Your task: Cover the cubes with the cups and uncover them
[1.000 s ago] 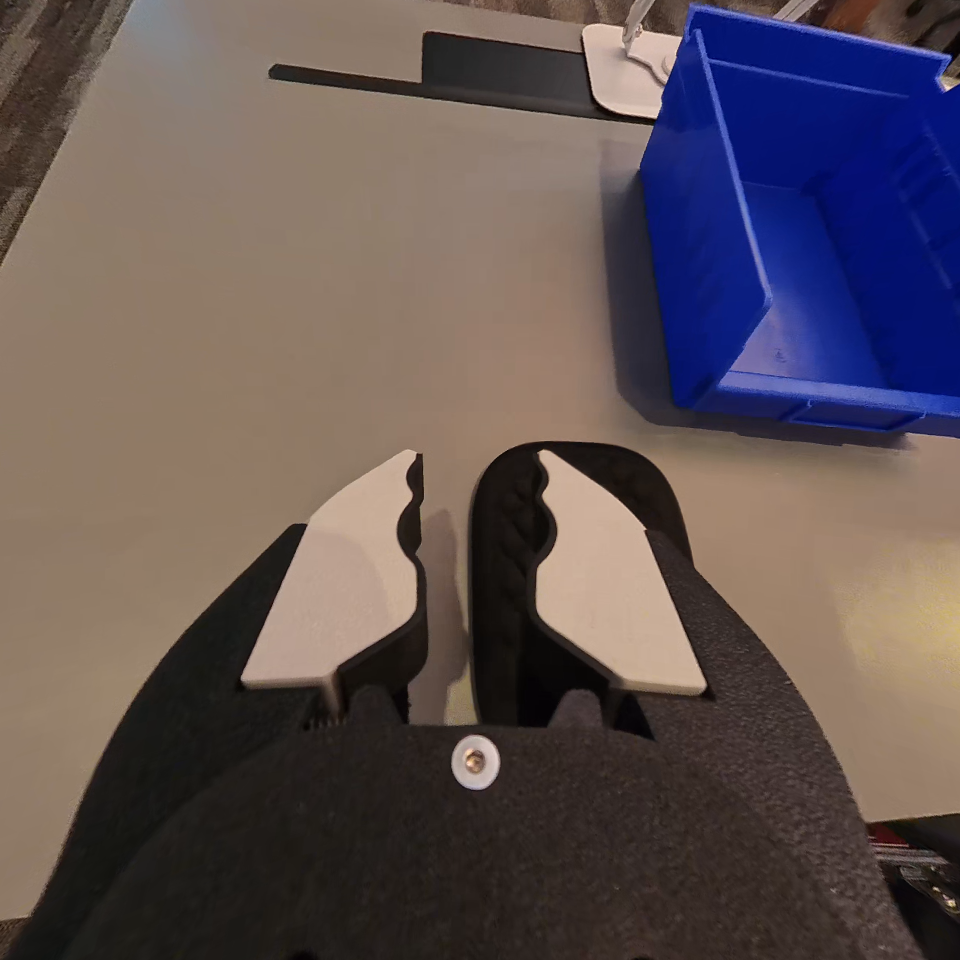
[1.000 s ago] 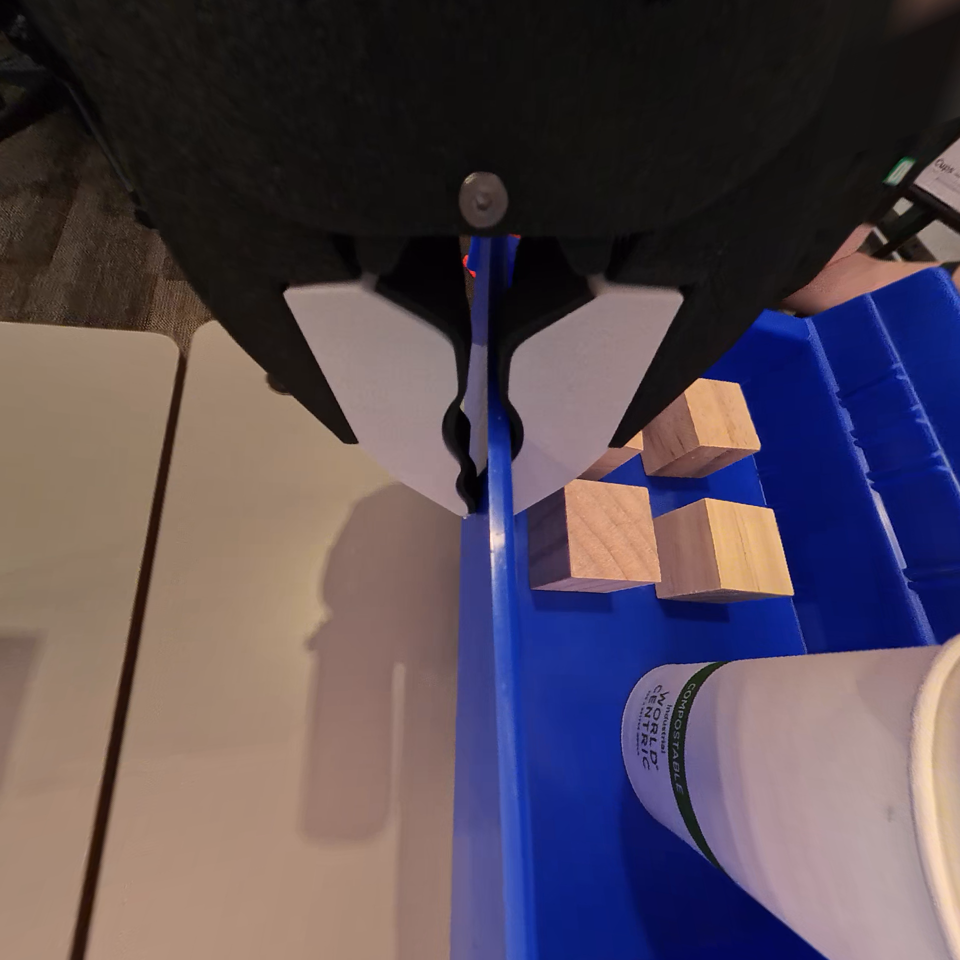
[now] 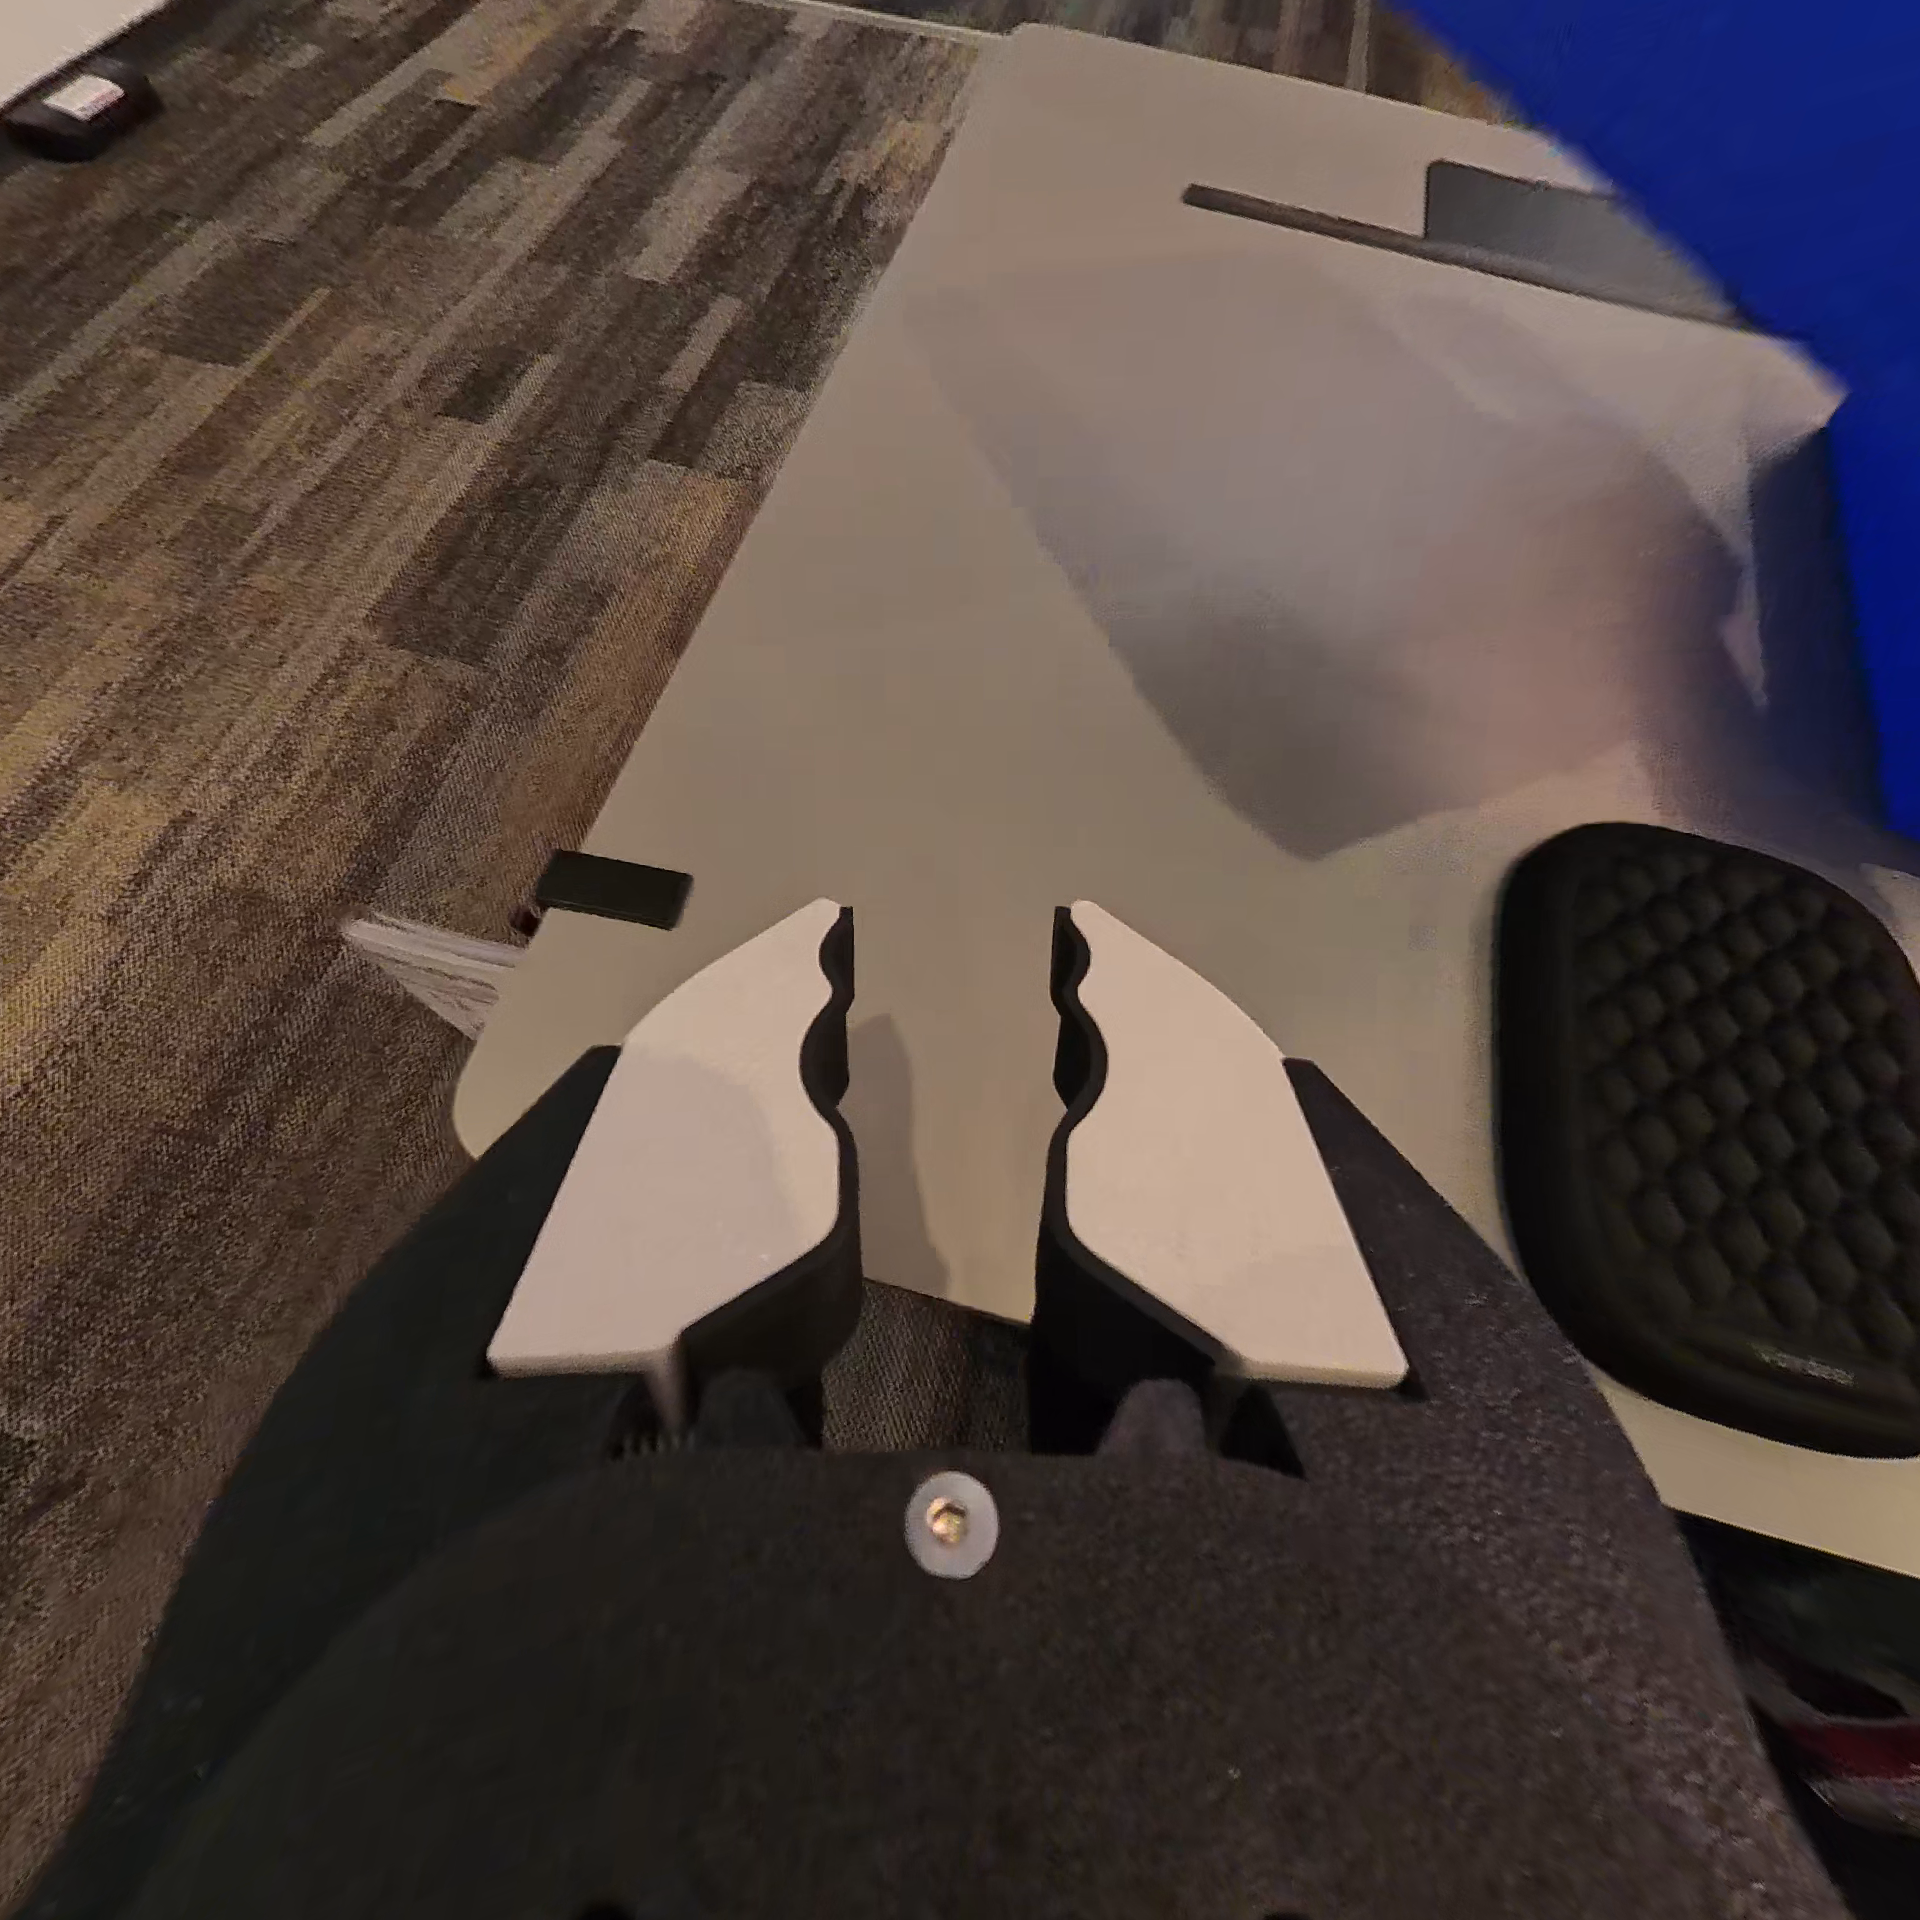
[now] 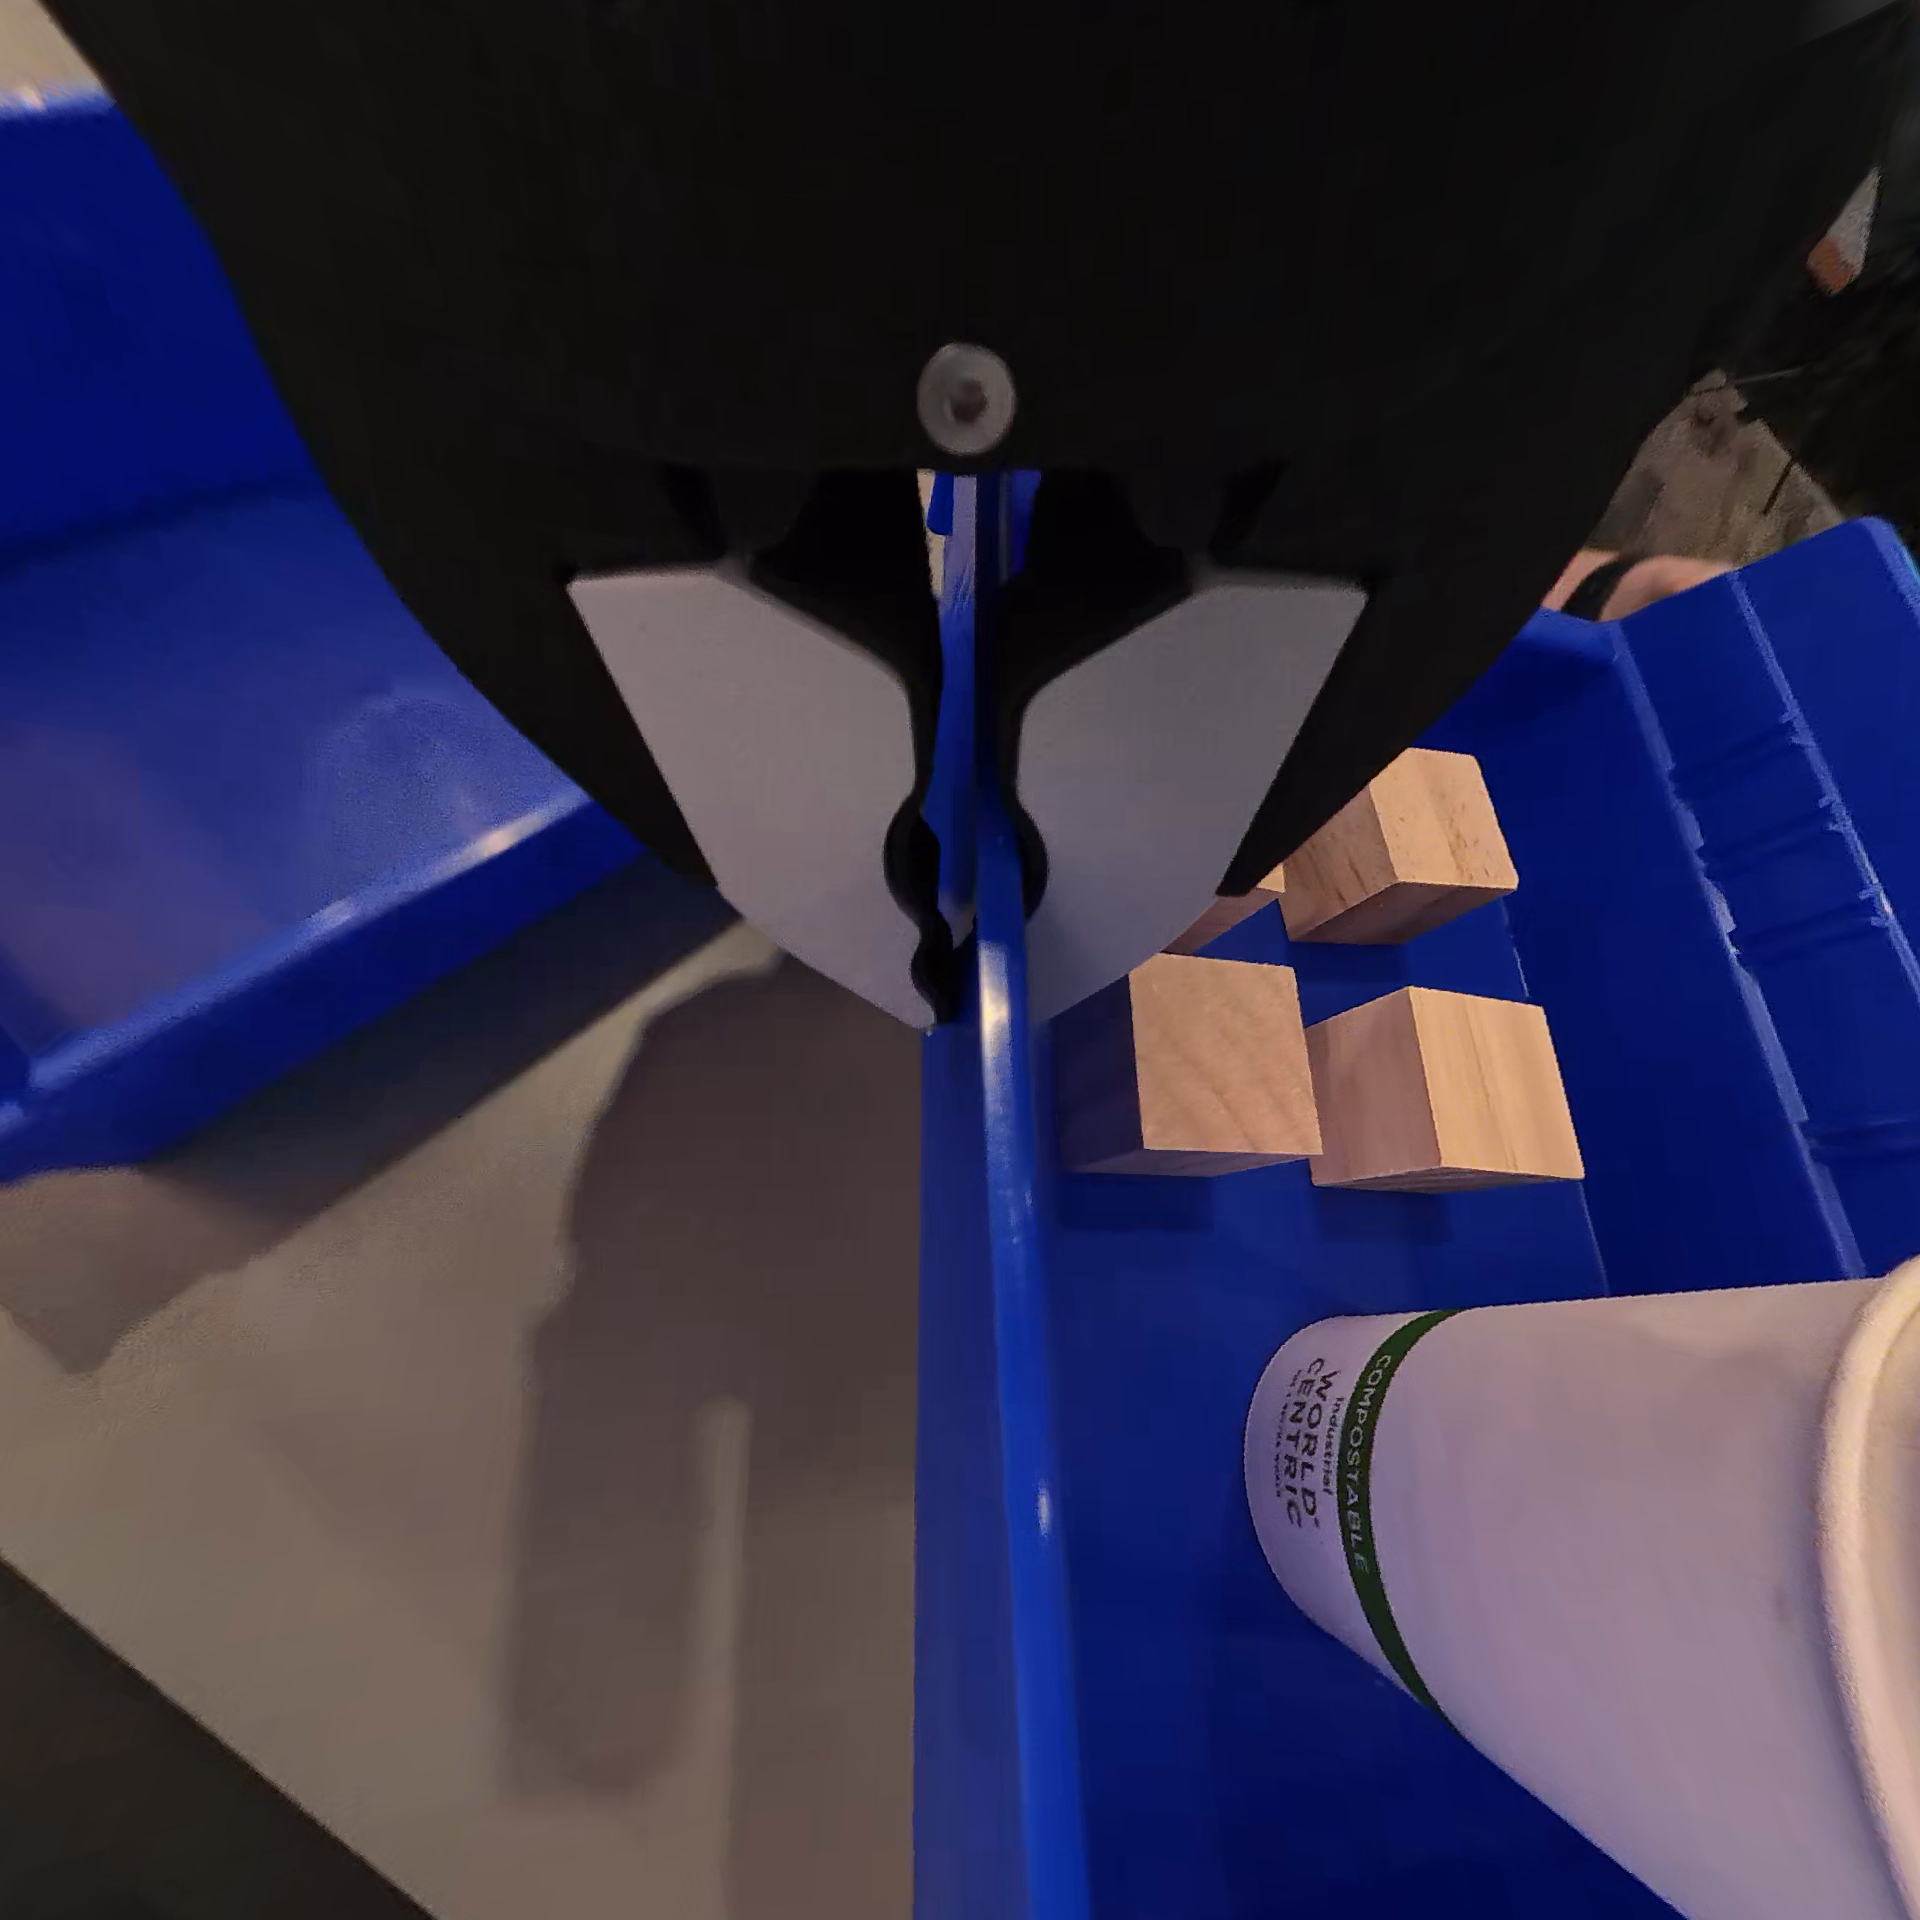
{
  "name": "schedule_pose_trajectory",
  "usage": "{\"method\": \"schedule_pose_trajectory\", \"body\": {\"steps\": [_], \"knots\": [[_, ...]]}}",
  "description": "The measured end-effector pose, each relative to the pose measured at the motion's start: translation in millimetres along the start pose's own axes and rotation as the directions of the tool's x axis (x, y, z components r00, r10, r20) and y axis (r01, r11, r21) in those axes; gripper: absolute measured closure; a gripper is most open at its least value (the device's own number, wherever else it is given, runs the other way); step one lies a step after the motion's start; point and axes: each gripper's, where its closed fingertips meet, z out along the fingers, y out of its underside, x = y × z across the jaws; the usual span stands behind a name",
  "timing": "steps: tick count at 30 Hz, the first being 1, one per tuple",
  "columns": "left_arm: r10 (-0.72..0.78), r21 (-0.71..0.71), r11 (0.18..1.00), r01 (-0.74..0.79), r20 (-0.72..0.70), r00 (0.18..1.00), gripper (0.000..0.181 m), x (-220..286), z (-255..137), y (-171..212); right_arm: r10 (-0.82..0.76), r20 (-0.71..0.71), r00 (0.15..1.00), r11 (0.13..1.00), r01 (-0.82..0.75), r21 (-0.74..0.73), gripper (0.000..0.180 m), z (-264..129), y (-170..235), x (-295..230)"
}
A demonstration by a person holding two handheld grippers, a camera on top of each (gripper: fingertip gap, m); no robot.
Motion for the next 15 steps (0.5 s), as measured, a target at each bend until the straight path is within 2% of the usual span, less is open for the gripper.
{"method": "schedule_pose_trajectory", "body": {"steps": [7, 15], "knots": [[-0.006, 0.026, 1.000, 0.006, -0.014, 1.000, 0.134, -0.6, 10.7, 0.1, 0.064, -0.039, 0.997, 0.998, -0.064, 0.017, 0.174, 76.1, -17.6, 4.4], [0.019, 0.096, 0.995, -0.010, -0.098, 0.995, 0.122, 35.2, 28.5, -22.5, 0.129, -0.070, 0.989, 0.991, -0.126, 0.049, 0.172, 123.7, -10.3, 8.9]]}}
